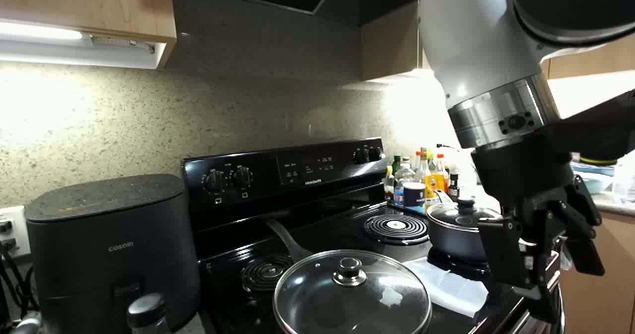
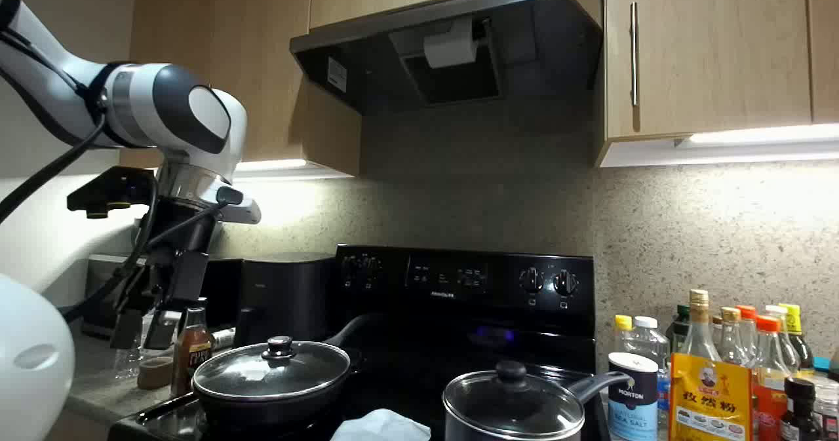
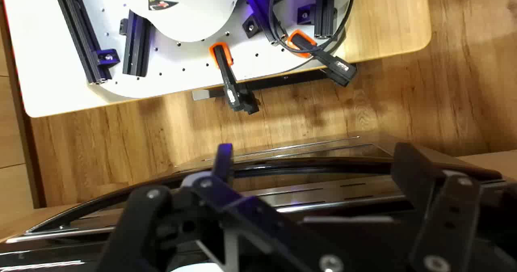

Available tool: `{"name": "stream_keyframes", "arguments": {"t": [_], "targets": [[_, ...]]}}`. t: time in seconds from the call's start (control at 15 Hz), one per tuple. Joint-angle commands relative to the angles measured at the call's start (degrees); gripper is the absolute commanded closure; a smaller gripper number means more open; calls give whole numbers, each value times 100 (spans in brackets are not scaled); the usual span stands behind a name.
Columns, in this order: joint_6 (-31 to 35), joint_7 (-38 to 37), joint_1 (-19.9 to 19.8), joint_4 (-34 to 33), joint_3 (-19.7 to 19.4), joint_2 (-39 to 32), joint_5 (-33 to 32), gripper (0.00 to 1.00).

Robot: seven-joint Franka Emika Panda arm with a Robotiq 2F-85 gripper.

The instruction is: Use the napkin to wipe the stove

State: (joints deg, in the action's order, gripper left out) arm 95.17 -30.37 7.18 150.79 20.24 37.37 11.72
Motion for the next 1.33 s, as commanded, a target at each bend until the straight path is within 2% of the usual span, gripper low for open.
{"name": "stream_keyframes", "arguments": {"t": [0.0,0.53,0.8,1.13,1.2,1.27], "targets": [[-8,-19,38,-7,-38,-9,-21,0],[-8,-19,38,-7,-38,-9,-21,0],[348,-22,-182,-129,-102,-399,-195,0],[970,-119,-531,-336,-292,-941,-718,0],[963,-137,-558,-394,-337,-1027,-778,0],[893,-43,-396,-213,-369,-734,-661,0]]}}
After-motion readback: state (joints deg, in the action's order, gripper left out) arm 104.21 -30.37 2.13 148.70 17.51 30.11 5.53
